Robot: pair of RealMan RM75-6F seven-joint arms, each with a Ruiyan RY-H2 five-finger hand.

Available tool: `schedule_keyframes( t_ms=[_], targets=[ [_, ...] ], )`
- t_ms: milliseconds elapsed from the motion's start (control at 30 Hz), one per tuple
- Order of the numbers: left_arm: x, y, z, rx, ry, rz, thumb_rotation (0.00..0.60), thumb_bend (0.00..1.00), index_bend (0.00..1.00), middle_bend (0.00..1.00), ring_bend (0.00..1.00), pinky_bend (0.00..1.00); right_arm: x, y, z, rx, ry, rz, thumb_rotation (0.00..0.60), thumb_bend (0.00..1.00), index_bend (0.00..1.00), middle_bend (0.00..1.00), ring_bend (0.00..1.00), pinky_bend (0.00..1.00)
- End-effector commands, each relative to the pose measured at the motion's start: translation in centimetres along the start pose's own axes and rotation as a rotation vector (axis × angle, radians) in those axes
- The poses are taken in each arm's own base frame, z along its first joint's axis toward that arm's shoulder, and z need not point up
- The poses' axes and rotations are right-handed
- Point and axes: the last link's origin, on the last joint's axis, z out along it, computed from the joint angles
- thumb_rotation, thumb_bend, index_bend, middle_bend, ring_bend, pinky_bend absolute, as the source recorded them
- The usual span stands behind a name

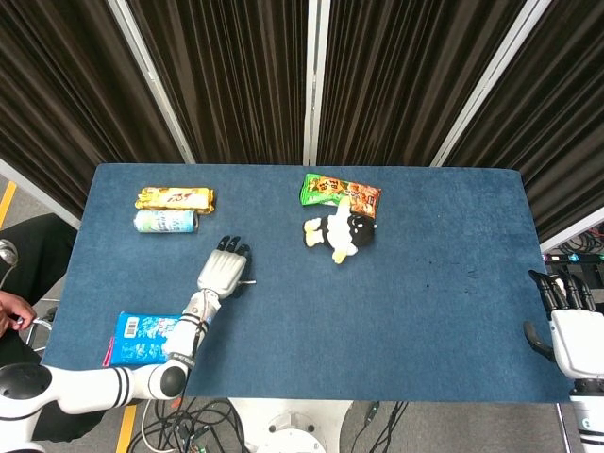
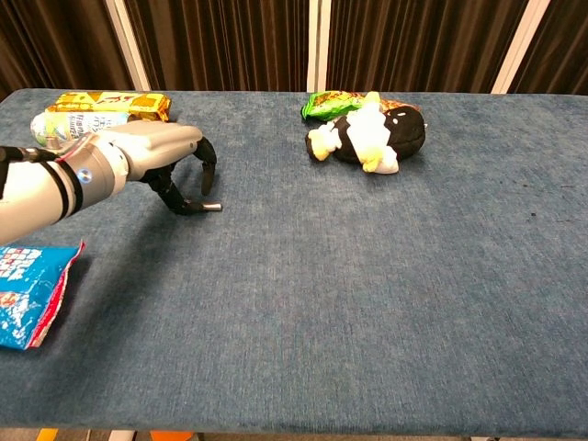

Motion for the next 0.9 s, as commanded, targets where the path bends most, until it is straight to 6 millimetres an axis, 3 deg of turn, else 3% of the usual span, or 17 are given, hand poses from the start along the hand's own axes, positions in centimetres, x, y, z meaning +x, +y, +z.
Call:
schedule_keyframes(
  t_ms=[33,900],
  targets=[
    [-0.1,0.2,0.1,-0.002,-0.006,-0.001,0.6,0.31,0.49,0.17,0.02,0.0,0.0,0.0,0.0,0.0,-0.002,0.001,0.6,0.28,0.08,0.15,0.0,0.02],
    [-0.6,1.8,0.4,-0.028,-0.05,0.011,0.6,0.37,0.5,0.17,0.02,0.0,-0.1,0.4,-0.4,-0.018,-0.003,0.005,0.6,0.28,0.08,0.15,0.0,0.02]
  ],
)
